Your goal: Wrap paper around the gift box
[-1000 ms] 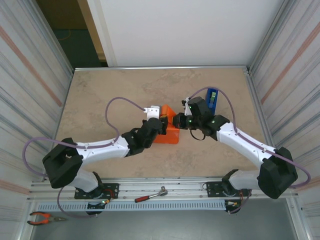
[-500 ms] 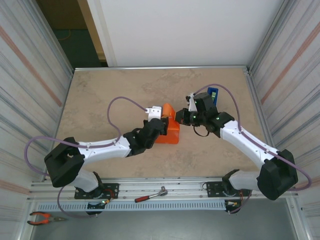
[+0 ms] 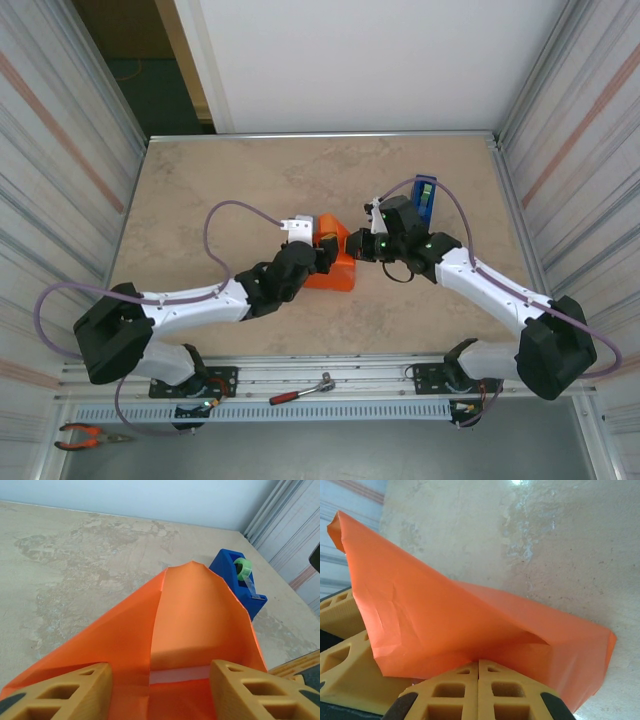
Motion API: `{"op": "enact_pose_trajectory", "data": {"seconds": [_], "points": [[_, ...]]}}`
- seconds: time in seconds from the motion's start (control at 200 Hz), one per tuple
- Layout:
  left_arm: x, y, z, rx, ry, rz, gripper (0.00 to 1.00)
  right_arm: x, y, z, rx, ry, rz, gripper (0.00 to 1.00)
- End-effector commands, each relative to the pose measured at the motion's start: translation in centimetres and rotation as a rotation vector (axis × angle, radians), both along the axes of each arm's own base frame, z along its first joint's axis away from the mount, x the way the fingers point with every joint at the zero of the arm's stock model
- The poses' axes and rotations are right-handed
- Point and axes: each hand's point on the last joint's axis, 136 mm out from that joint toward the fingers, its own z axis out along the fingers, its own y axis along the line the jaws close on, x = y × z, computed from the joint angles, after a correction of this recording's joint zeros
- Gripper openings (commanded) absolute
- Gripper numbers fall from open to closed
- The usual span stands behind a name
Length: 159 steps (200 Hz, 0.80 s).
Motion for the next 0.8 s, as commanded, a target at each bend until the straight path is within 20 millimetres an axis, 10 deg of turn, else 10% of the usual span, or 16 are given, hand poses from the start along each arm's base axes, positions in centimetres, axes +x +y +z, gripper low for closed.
{"op": "enact_pose_trajectory", "data": {"seconds": [0.0, 0.391, 0.792], "points": [[-0.5, -0.1, -1.9, 0.027, 0.051, -0.029, 0.55, -1.4, 0.2, -1.9, -0.021, 0.061, 0.016, 0.00], [-0.8, 0.9, -5.0, 0.194, 0.024, 0.017, 0.56, -1.6, 0.1, -2.1, -0.027, 0.067, 0.016, 0.00], [-1.7, 1.9, -0.8, -0.164, -0.024, -0.066, 0.56, -1.7, -0.4, -3.2, -0.052, 0.085, 0.006, 0.00]]}}
